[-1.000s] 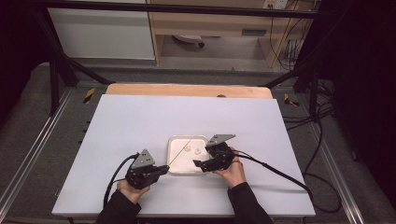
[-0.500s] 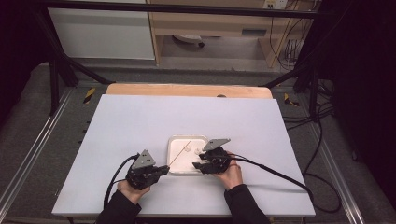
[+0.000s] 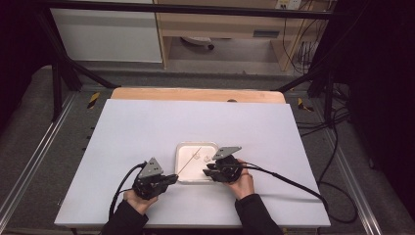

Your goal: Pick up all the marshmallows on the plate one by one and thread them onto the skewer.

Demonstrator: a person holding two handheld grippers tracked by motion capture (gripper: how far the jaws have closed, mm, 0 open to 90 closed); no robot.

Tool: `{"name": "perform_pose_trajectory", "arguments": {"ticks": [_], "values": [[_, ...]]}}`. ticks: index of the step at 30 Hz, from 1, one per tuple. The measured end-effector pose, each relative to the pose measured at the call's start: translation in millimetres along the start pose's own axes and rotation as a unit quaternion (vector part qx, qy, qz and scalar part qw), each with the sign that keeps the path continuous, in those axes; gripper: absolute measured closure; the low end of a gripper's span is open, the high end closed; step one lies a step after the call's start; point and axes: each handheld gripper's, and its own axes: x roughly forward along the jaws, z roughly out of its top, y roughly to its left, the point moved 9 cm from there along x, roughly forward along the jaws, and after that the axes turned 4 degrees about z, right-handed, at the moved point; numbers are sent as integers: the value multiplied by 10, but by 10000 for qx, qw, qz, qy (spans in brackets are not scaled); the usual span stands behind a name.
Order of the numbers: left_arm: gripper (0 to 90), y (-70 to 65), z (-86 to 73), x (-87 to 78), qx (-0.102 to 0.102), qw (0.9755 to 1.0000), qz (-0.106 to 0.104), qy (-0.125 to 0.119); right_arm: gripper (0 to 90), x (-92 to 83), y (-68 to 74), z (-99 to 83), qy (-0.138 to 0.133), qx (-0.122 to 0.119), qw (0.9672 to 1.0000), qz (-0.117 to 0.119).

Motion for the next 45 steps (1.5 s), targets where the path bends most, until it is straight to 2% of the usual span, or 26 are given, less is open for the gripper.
{"name": "perform_pose_trajectory", "arguments": {"ticks": [8, 16, 25, 31, 35, 41, 45], "values": [[881, -20, 13, -17, 4, 10000, -18, -57, 710, -216, -5, 134, -255, 281, 9992, 157], [881, -62, 30, -28, 46, 9999, -37, -137, 714, -495, -37, 239, -667, 556, 9957, 315], [881, -111, 44, -22, 74, 9997, -57, -207, 717, -767, -68, 364, -1159, 843, 9887, 440], [881, -135, 45, -12, 84, 9997, -81, -227, 718, -878, -75, 480, -1506, 1135, 9801, 611], [881, -158, 56, -8, 88, 9995, -108, -279, 719, -910, -71, 542, -1681, 1281, 9744, 772], [881, -189, 59, -2, 120, 9994, -154, -288, 721, -882, -50, 618, -1773, 1376, 9698, 950], [881, -207, 58, 5, 151, 9993, -171, -289, 723, -876, -34, 679, -1872, 1465, 9653, 1080]]}}
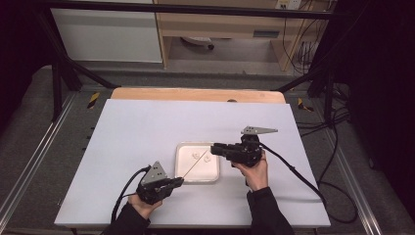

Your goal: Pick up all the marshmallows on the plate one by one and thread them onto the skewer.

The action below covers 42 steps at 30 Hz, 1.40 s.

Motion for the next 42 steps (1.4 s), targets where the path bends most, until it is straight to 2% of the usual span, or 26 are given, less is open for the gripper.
{"name": "perform_pose_trajectory", "arguments": {"ticks": [6, 19, 28, 42], "values": [[881, -7, 3, -2, 22, 10000, -10, -15, 725, 15, 26, 52, -102, 110, 9998, 161], [881, -30, 11, -4, 66, 9999, -52, -58, 728, 94, 34, 17, -65, 292, 9988, 377], [882, -21, 1, 3, 4, 10000, -34, -90, 740, 144, 42, -39, -25, 349, 9986, 392], [882, -44, -19, 24, 79, 9999, -75, -132, 749, 207, 102, -122, -28, 353, 9981, 497]]}}
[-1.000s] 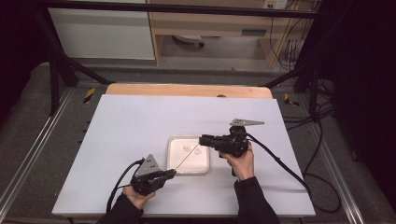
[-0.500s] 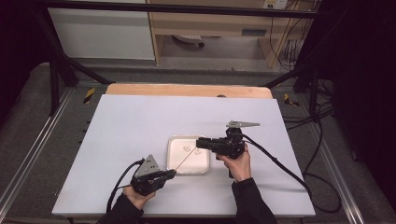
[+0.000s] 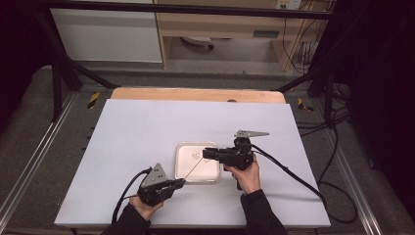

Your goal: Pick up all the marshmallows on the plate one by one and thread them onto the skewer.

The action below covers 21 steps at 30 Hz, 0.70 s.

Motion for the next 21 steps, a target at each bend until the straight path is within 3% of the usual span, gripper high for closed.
{"name": "perform_pose_trajectory", "arguments": {"ticks": [4, 10, 21], "values": [[882, -15, 63, -13, -51, 9998, -59, -179, 757, 54, 26, -76, 155, 68, 9997, 188], [881, -7, 18, 40, -76, 10000, 25, 1, 753, 200, 6, -275, 359, 101, 9991, 212], [881, -22, -1, 139, -185, 9997, 79, 165, 744, 317, -3, -475, 554, 19, 9983, 152]]}}
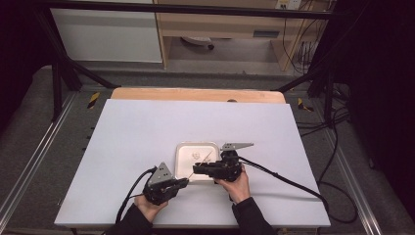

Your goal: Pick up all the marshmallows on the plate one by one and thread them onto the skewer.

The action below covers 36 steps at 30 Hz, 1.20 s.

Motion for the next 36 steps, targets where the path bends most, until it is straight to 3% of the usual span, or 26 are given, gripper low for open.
{"name": "perform_pose_trajectory", "arguments": {"ticks": [9, 17, 23, 28, 33, 36], "values": [[881, -3, -5, 28, -62, 10000, -35, 39, 725, 42, -18, -67, 119, -69, 9999, -55], [882, 72, 1, -38, -95, 9999, 37, -28, 509, -95, -28, 37, 44, -449, 9982, -402], [880, 134, -9, -89, -124, 9999, 97, -41, 337, -198, -99, 57, 188, -890, 9919, -889], [879, 157, -17, -120, -150, 9998, 93, -59, 217, -236, -177, 32, 378, -1032, 9870, -1169], [879, 180, -30, -138, -162, 9998, 102, -33, 158, -262, -273, 12, 565, -1274, 9787, -1507], [878, 196, -31, -147, -185, 9998, 97, -37, 137, -263, -318, 11, 628, -1328, 9758, -1621]]}}
